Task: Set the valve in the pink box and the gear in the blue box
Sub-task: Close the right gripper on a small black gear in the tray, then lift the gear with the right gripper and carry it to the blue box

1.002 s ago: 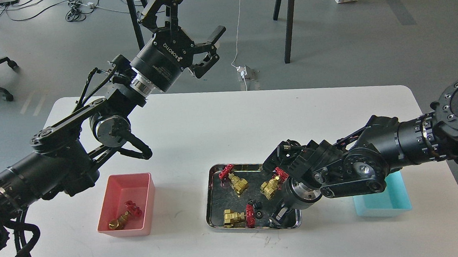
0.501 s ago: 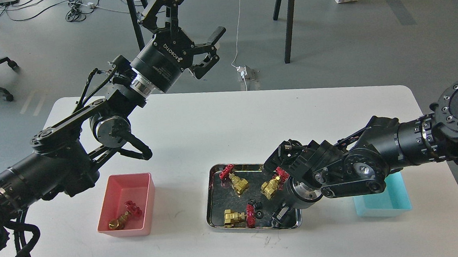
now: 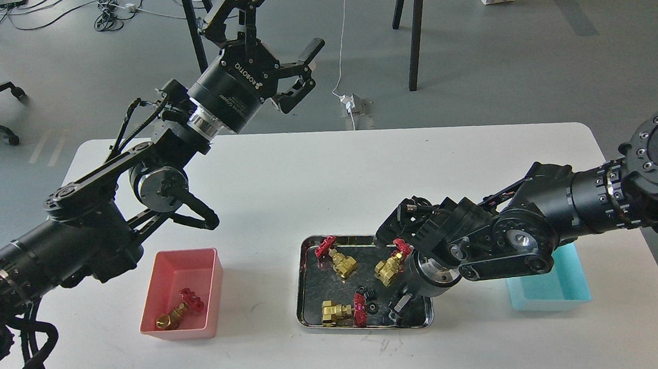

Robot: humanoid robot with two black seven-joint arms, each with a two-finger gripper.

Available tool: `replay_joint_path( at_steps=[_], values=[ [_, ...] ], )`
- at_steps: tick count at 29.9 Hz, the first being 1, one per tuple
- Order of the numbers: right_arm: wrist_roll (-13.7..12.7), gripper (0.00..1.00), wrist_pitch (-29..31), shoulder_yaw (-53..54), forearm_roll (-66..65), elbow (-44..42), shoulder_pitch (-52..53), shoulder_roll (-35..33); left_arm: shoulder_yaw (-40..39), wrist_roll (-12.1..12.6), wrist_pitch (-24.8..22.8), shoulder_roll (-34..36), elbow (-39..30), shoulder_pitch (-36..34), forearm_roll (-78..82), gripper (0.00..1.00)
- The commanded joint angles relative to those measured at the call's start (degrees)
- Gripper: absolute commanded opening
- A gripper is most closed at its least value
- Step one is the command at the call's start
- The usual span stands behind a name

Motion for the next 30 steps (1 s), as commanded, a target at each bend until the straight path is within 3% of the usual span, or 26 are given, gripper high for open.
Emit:
replay_joint_path(
  at_steps=[1,9,19,23,30],
  values=[
    [0.0,0.24,0.0,0.0,0.1,0.0,-0.1,0.0,0.0,0.0,0.0,-0.2,0.0,0.2,0.0,0.99],
    [0.1,0.12,0.4,0.0,0.9,0.2,0.3,0.0,0.0,0.0,0.0,-0.2,0.2,0.3,0.1,0.99],
    [0.1,0.1,0.5,1.1,8.1,5.0,8.4,-2.0,0.0,0.0,0.0,-0.3,0.5,0.3,0.0,0.99],
    [0.1,0.1,0.5,2.5,8.3,7.8,12.9,-9.0,0.0,0.0,0.0,-1.1,0.5,0.3,0.0,0.99],
    [0.0,0.09,0.8,3.8,7.7,16.6,15.5,-34.2,0.1,0.0,0.0,-2.2,0.7,0.3,0.1,0.99]
  ],
)
